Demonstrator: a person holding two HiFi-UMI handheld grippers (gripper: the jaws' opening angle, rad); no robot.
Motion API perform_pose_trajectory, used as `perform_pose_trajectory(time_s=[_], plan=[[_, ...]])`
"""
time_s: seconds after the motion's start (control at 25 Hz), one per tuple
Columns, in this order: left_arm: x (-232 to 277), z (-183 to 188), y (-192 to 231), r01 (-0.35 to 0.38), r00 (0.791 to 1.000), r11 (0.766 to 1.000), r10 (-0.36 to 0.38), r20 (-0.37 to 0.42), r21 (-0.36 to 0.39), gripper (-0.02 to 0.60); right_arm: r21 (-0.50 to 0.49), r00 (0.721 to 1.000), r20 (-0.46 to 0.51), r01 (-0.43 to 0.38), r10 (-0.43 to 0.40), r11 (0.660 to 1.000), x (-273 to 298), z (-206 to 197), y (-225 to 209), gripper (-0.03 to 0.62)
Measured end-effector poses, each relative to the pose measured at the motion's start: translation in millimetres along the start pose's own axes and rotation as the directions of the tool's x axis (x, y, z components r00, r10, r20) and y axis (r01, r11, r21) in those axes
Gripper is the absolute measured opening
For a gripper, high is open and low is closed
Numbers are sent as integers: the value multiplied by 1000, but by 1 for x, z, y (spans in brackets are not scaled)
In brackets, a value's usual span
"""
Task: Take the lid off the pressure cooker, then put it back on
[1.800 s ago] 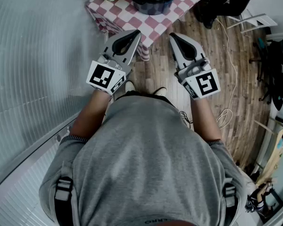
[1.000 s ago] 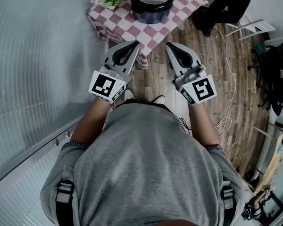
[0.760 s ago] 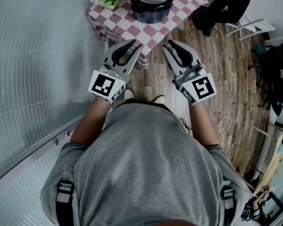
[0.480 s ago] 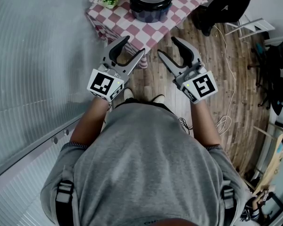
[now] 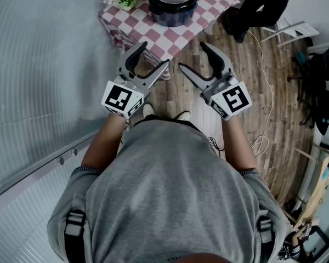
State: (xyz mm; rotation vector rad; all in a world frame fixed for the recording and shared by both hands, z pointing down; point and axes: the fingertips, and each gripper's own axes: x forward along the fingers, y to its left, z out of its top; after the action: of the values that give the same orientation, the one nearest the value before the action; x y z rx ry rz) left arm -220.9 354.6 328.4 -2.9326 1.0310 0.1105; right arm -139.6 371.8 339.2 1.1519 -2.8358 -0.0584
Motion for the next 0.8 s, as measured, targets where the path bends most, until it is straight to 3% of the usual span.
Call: perform_pose_trajectory(time_s=[0.8], plan=[[41, -4, -65, -35, 999, 999, 35, 1, 21, 328, -11, 998, 8, -55, 55, 998, -59, -11, -36, 360]])
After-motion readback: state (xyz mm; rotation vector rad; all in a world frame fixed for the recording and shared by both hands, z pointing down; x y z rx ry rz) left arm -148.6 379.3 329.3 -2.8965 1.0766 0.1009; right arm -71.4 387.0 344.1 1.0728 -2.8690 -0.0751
